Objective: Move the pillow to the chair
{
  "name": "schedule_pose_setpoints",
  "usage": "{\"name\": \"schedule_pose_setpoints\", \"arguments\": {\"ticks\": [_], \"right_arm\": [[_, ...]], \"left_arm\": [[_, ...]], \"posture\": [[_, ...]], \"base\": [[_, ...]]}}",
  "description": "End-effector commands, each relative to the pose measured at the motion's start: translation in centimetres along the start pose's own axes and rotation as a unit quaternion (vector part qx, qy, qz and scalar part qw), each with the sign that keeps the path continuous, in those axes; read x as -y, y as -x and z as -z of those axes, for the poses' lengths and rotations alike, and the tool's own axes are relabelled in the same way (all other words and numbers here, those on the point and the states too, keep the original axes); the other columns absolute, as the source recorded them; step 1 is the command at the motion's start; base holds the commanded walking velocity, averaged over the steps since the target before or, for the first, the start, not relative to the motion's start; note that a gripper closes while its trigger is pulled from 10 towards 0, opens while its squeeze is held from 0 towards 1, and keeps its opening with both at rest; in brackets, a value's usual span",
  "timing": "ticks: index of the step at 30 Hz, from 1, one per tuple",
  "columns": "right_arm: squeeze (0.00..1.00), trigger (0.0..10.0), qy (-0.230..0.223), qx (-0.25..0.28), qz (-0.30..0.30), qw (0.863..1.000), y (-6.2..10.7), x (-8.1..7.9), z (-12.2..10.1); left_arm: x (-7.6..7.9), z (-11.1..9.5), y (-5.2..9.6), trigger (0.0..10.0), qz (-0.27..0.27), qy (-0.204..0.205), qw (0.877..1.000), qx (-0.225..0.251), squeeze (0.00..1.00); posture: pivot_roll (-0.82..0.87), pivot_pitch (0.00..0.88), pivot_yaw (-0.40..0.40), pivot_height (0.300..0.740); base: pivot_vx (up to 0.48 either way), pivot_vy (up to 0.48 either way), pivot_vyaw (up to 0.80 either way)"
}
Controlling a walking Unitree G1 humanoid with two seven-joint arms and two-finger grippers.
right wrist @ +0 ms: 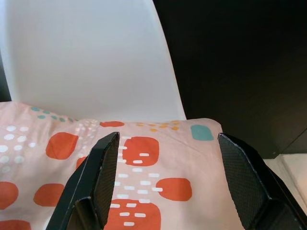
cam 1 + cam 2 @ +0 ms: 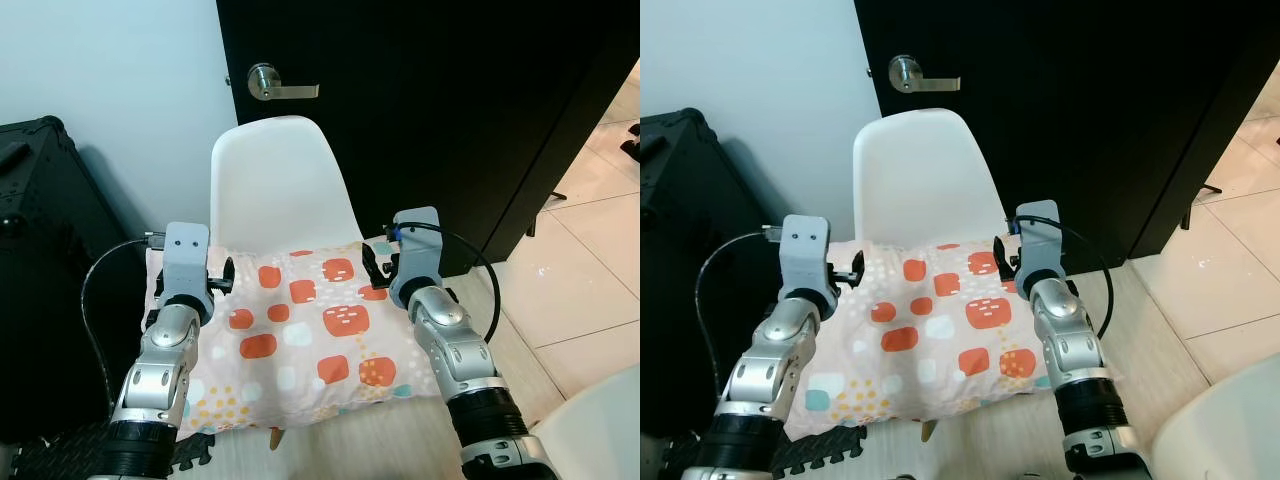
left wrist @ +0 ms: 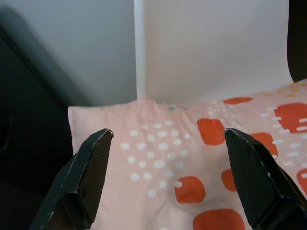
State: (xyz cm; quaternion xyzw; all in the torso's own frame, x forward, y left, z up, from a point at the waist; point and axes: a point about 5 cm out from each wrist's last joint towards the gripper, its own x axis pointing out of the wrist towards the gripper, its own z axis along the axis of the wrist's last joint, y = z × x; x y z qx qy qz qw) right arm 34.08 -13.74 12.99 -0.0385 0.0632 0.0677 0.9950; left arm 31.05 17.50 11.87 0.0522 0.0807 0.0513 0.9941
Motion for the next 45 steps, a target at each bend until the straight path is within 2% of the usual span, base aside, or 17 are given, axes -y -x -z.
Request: {"name": "schedule_pose_setpoints", "arguments": {"ticks": [1, 9, 16, 25, 45], "right_arm": [[0.0, 10.0, -0.002, -0.008, 0.0, 1.0, 0.1, 0.0, 0.6], [0.0, 10.0, -0.013, -0.017, -0.002, 1.0, 0.2, 0.2, 0.8], [0.0, 10.0, -0.028, -0.015, 0.0, 0.999, 0.3, 0.3, 0.7], [0.0, 10.0, -0.02, -0.016, 0.009, 1.0, 0.4, 0.5, 0.7], [0.0, 10.0, -0.001, -0.023, 0.009, 1.0, 0.5, 0.7, 0.4]], "left_arm": [[-0.1, 0.8, 0.2, 10.0, 0.001, -0.011, 1.0, -0.012, 0.0], [0.2, 0.9, 0.3, 10.0, 0.005, -0.01, 1.0, -0.012, 0.0], [0.3, 0.8, 0.3, 10.0, 0.007, -0.006, 1.0, -0.011, 0.0], [0.5, 0.7, 0.2, 10.0, 0.009, -0.01, 1.0, -0.012, 0.0], [1.2, -0.1, 0.2, 10.0, 0.021, 0.013, 1.0, 0.0, 0.0]], "posture": [[0.02, 0.087, 0.027, 0.731], [0.02, 0.097, 0.024, 0.731], [0.02, 0.102, 0.025, 0.731], [0.01, 0.109, 0.025, 0.731], [0.01, 0.114, 0.02, 0.731]], "base": [[0.0, 0.0, 0.0], [0.0, 0.0, 0.0], [0.0, 0.0, -0.8], [0.0, 0.0, -0.8], [0.0, 0.0, -0.8]]}}
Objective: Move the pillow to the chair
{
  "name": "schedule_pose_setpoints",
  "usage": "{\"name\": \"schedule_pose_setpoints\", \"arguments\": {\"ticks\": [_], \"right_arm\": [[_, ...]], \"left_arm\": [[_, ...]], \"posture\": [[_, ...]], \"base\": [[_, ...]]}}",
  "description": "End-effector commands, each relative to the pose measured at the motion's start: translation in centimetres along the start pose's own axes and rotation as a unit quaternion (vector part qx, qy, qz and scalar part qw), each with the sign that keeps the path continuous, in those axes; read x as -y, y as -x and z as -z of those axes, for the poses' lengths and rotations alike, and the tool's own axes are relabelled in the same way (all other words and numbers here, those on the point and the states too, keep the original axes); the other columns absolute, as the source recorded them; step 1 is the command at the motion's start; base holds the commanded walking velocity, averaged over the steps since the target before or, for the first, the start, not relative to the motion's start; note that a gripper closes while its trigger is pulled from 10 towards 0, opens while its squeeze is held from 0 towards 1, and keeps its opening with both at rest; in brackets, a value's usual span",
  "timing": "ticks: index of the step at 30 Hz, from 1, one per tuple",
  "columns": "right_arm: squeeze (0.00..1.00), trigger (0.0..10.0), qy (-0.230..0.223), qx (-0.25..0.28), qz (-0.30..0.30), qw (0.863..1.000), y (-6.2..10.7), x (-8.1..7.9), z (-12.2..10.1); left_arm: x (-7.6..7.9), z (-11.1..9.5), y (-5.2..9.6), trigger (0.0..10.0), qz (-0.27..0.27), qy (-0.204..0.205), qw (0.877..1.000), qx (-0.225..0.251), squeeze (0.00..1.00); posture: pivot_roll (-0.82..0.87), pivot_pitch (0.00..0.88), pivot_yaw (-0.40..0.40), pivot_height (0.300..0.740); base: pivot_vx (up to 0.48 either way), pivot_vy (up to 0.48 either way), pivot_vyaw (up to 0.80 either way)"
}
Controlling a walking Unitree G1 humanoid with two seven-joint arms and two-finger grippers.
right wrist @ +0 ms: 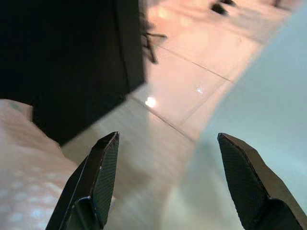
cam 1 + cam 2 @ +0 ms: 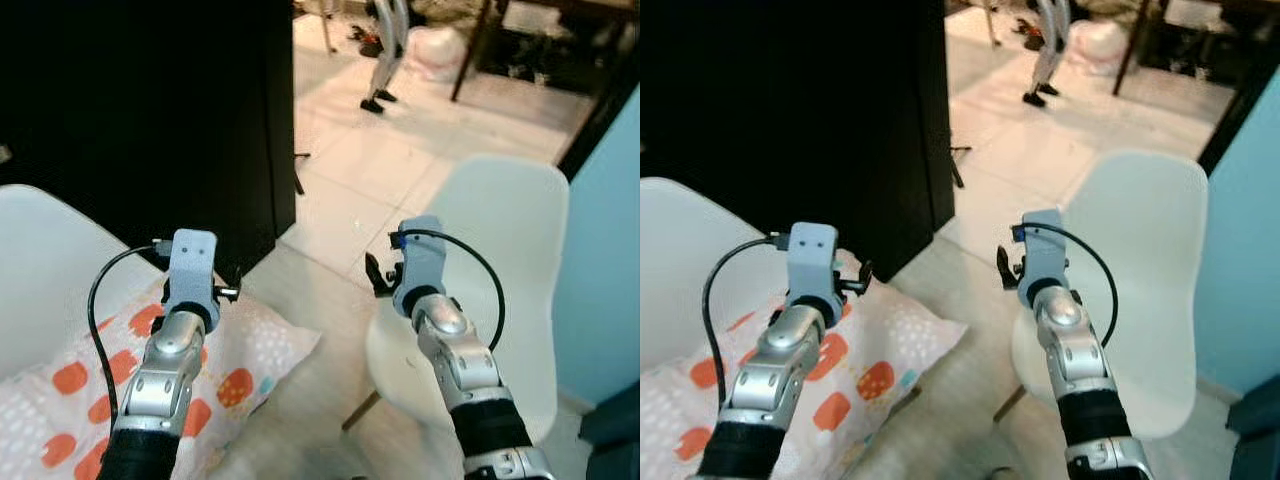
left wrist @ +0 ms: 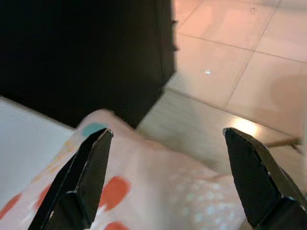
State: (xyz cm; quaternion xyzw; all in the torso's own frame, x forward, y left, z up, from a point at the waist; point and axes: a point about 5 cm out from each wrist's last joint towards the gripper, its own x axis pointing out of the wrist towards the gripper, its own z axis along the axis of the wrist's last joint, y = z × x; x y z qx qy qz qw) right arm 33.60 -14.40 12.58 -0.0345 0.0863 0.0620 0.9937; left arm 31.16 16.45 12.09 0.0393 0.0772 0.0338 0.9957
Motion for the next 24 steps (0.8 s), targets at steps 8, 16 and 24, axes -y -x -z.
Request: {"name": "schedule_pose_setpoints", "arguments": {"ticks": [8, 16, 24], "right_arm": [[0.0, 10.0, 0.006, 0.0, 0.008, 1.0, 0.03, 0.27, -0.24], [0.0, 10.0, 0.005, -0.004, 0.01, 1.0, 0.16, 0.45, -0.19], [0.0, 10.0, 0.007, -0.011, 0.015, 1.0, 0.28, 0.7, 0.01]], "left_arm": [[0.33, 0.18, 0.13, 10.0, 0.005, 0.004, 1.0, -0.004, 0.0], [0.54, 0.2, 0.18, 10.0, 0.011, 0.005, 1.0, -0.005, 0.0], [0.81, 0.21, 0.3, 10.0, 0.019, 0.007, 1.0, -0.004, 0.0]], "posture": [[0.0, 0.118, 0.018, 0.731], [0.0, 0.122, 0.019, 0.731], [0.0, 0.124, 0.017, 0.731]], "base": [[0.0, 0.0, -0.8], [0.0, 0.0, -0.8], [0.0, 0.0, -0.8]]}}
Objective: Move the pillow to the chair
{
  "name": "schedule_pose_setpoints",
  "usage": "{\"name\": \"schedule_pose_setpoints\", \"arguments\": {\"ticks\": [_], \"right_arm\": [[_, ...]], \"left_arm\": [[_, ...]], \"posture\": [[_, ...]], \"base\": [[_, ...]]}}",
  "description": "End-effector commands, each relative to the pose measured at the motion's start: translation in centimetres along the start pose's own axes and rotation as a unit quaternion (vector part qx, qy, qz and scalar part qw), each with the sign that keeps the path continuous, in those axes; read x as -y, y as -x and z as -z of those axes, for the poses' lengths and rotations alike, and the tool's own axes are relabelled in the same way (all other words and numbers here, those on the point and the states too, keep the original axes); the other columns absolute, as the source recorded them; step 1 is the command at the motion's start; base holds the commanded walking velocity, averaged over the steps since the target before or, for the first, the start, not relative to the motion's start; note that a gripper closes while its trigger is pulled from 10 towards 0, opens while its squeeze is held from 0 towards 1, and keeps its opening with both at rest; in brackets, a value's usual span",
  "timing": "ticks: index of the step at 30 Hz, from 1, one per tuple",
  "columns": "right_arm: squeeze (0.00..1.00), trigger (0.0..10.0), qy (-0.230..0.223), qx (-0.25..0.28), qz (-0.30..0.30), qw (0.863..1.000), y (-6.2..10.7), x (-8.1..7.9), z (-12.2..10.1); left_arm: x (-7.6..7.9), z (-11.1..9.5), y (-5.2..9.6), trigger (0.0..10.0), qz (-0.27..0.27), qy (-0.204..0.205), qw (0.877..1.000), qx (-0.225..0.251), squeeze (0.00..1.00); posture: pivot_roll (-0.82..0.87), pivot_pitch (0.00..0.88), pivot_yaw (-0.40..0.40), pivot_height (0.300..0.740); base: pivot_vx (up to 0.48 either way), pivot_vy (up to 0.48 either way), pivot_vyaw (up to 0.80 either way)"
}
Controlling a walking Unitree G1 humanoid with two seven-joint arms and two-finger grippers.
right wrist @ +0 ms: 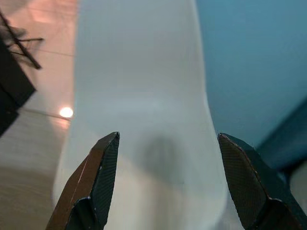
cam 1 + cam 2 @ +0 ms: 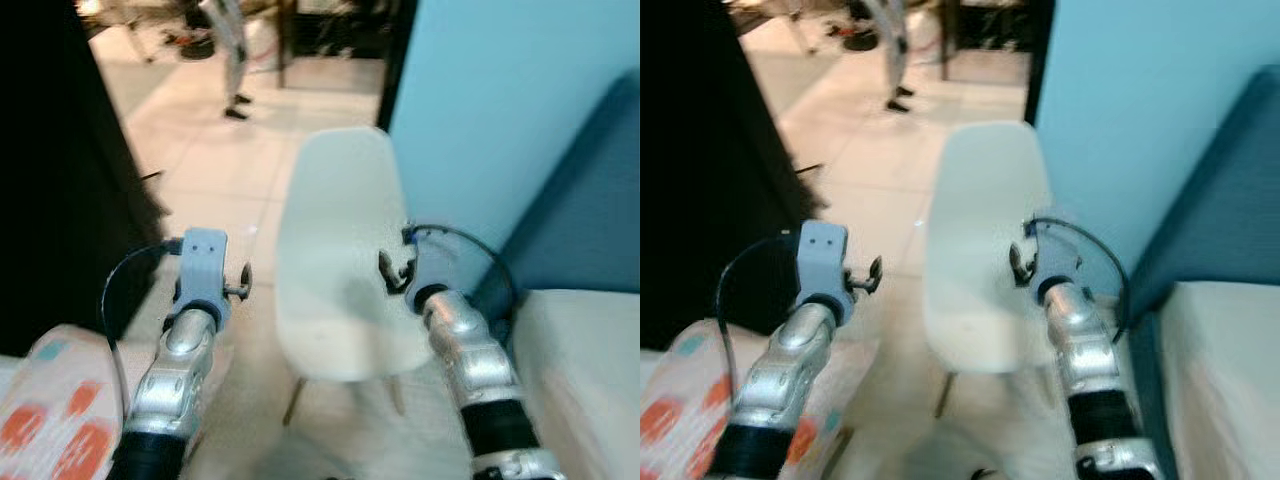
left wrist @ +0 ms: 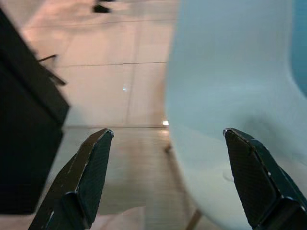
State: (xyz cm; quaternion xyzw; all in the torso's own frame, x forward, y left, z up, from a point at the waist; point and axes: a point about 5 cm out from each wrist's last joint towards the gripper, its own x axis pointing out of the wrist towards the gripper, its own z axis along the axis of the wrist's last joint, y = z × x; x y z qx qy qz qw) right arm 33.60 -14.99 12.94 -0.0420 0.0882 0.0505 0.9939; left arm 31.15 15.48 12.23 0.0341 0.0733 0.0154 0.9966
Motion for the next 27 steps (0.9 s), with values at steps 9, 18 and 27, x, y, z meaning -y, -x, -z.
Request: {"name": "schedule_pose_setpoints", "arguments": {"ticks": [9, 18, 27], "right_arm": [[0.0, 10.0, -0.002, -0.014, 0.006, 1.0, 0.17, 0.16, 0.42], [0.0, 10.0, -0.005, -0.019, 0.008, 1.0, 0.29, 0.24, 0.76], [0.0, 10.0, -0.002, -0.022, 0.02, 1.0, 0.2, 0.65, 0.94]], "left_arm": [[0.08, 0.37, 0.21, 10.0, 0.012, 0.004, 1.0, -0.006, 0.0], [0.4, 0.43, 0.26, 10.0, 0.024, 0.005, 1.0, -0.006, 0.0], [0.45, 0.51, 0.26, 10.0, 0.028, 0.005, 1.0, -0.007, 0.0]], "posture": [[0.0, 0.12, 0.019, 0.731], [-0.01, 0.107, 0.015, 0.731], [-0.01, 0.1, 0.016, 0.731]], "base": [[0.0, 0.0, -0.8], [0.0, 0.0, -0.8], [0.0, 0.0, -0.8]]}}
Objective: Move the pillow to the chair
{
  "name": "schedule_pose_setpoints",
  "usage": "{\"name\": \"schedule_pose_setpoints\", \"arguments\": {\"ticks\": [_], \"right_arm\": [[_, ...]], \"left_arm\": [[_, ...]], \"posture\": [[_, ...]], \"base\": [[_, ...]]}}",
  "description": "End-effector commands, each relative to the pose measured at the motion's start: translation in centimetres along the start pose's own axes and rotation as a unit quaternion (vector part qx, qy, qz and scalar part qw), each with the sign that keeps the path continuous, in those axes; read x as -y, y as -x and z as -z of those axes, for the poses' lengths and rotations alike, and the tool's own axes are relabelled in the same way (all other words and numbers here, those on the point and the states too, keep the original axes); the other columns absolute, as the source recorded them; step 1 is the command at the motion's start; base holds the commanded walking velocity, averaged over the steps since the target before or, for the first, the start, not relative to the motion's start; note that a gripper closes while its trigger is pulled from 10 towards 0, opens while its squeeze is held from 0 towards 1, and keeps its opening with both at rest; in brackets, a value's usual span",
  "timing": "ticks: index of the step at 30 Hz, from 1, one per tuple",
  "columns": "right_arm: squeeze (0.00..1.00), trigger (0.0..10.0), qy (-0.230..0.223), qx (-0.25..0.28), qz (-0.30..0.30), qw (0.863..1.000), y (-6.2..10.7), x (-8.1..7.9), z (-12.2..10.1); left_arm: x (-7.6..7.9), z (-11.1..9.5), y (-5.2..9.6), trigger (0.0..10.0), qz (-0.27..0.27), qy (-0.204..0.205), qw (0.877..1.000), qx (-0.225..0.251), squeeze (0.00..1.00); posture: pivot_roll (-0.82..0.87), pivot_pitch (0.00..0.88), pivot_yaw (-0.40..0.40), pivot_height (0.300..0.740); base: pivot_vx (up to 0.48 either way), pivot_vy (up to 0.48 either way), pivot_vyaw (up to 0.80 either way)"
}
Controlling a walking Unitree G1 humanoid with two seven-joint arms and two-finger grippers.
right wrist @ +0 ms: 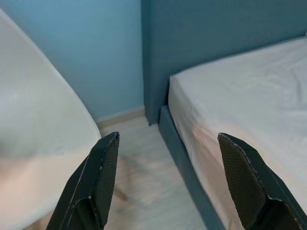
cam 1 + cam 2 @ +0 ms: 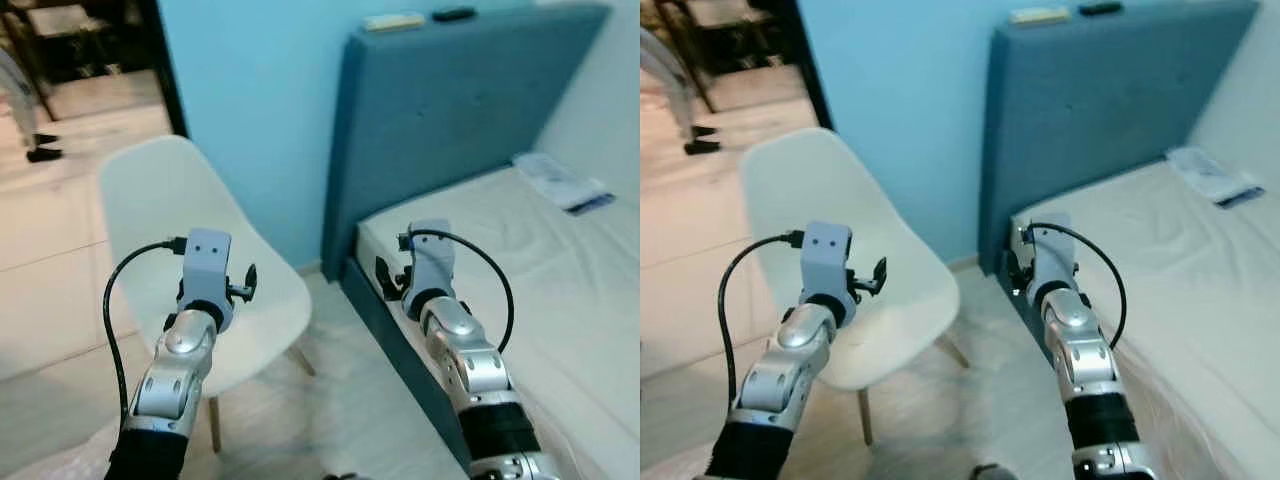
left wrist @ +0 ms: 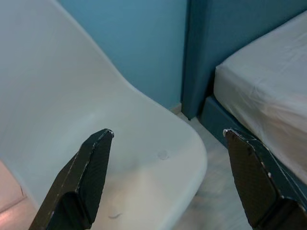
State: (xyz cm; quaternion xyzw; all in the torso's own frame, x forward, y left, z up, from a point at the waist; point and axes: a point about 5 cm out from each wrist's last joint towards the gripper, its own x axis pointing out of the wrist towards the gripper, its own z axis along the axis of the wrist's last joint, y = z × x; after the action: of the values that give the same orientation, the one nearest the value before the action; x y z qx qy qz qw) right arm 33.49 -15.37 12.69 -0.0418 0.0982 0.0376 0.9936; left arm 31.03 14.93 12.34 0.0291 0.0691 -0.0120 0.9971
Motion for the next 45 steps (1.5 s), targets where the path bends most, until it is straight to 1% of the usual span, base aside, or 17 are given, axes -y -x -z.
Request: {"name": "schedule_pose_setpoints", "arguments": {"ticks": [1, 5, 16, 18, 20, 22, 24, 28, 30, 35, 43, 44, 45], "right_arm": [[0.0, 10.0, -0.001, -0.012, 0.009, 1.0, 0.1, 0.4, 0.6], [0.0, 10.0, 0.001, -0.013, 0.014, 1.0, 0.1, 0.5, 0.7], [0.0, 10.0, 0.004, -0.012, 0.02, 1.0, 0.2, 0.7, 0.7], [0.0, 10.0, 0.009, -0.011, 0.016, 1.0, 0.2, 0.7, 0.6], [0.0, 10.0, 0.025, -0.013, 0.003, 1.0, 0.1, 0.8, 0.4], [0.0, 10.0, 0.032, -0.014, -0.002, 0.999, 0.0, 0.9, 0.3], [0.0, 10.0, 0.042, -0.015, -0.01, 0.999, -0.2, 1.1, 0.0], [0.0, 10.0, 0.047, -0.014, -0.016, 0.999, -0.4, 1.1, -0.2], [0.0, 10.0, 0.054, -0.011, -0.026, 0.998, -0.5, 0.8, -0.5], [0.0, 10.0, 0.061, -0.01, -0.035, 0.997, -0.5, 0.7, -0.6], [0.0, 10.0, 0.06, -0.011, -0.033, 0.998, -0.4, 0.8, -0.5], [0.0, 10.0, 0.054, 0.005, -0.03, 0.998, -0.2, 0.8, -0.7], [0.0, 10.0, 0.054, 0.005, -0.03, 0.998, -0.2, 0.8, -0.7]], "left_arm": [[-0.1, 0.7, 0.1, 10.0, 0.0, 0.002, 1.0, -0.013, 0.0], [-0.6, 1.0, 0.1, 10.0, -0.012, 0.005, 1.0, -0.022, 0.0], [-0.6, 1.2, 0.1, 10.0, -0.013, 0.007, 1.0, -0.024, 0.0], [-0.6, 1.2, 0.0, 10.0, -0.016, 0.008, 1.0, -0.024, 0.0], [-0.5, 1.4, 0.0, 10.0, -0.027, 0.014, 0.999, -0.022, 0.0], [-0.5, 1.4, 0.1, 10.0, -0.032, 0.018, 0.999, -0.022, 0.0], [-0.4, 1.6, 0.3, 10.0, -0.04, 0.024, 0.999, -0.021, 0.0], [-0.3, 1.7, 0.5, 10.0, -0.043, 0.026, 0.999, -0.021, 0.0], [-0.3, 1.9, 0.7, 10.0, -0.047, 0.026, 0.998, -0.02, 0.0], [-0.2, 1.9, 0.9, 10.0, -0.047, 0.028, 0.998, -0.017, 0.0], [0.0, 1.7, 0.9, 10.0, -0.039, 0.027, 0.999, -0.012, 0.0], [0.2, 1.4, 0.9, 10.0, -0.027, 0.034, 0.999, 0.002, 0.0], [0.2, 1.4, 0.9, 10.0, -0.027, 0.034, 0.999, 0.002, 0.0]], "posture": [[-0.01, 0.098, 0.016, 0.731], [-0.01, 0.094, 0.015, 0.731], [-0.02, 0.096, 0.009, 0.731], [-0.03, 0.093, -0.006, 0.731], [-0.04, 0.092, -0.058, 0.731], [-0.04, 0.093, -0.066, 0.731], [-0.05, 0.097, -0.096, 0.731], [-0.05, 0.098, -0.115, 0.731], [-0.06, 0.102, -0.129, 0.731], [-0.06, 0.106, -0.135, 0.731], [-0.06, 0.111, -0.117, 0.731], [-0.06, 0.111, -0.105, 0.731], [-0.06, 0.111, -0.105, 0.731]], "base": [[0.0, 0.0, -0.8], [0.0, 0.0, -0.8], [0.0, 0.0, -0.8], [0.0, 0.0, -0.8], [0.0, 0.0, -0.8], [0.0, 0.0, -0.8], [0.0, 0.0, -0.8], [0.0, 0.0, -0.8], [0.0, 0.0, -0.8], [0.0, 0.0, -0.8], [0.0, 0.0, -0.8], [0.0, 0.0, -0.8], [0.0, 0.0, -0.8]]}}
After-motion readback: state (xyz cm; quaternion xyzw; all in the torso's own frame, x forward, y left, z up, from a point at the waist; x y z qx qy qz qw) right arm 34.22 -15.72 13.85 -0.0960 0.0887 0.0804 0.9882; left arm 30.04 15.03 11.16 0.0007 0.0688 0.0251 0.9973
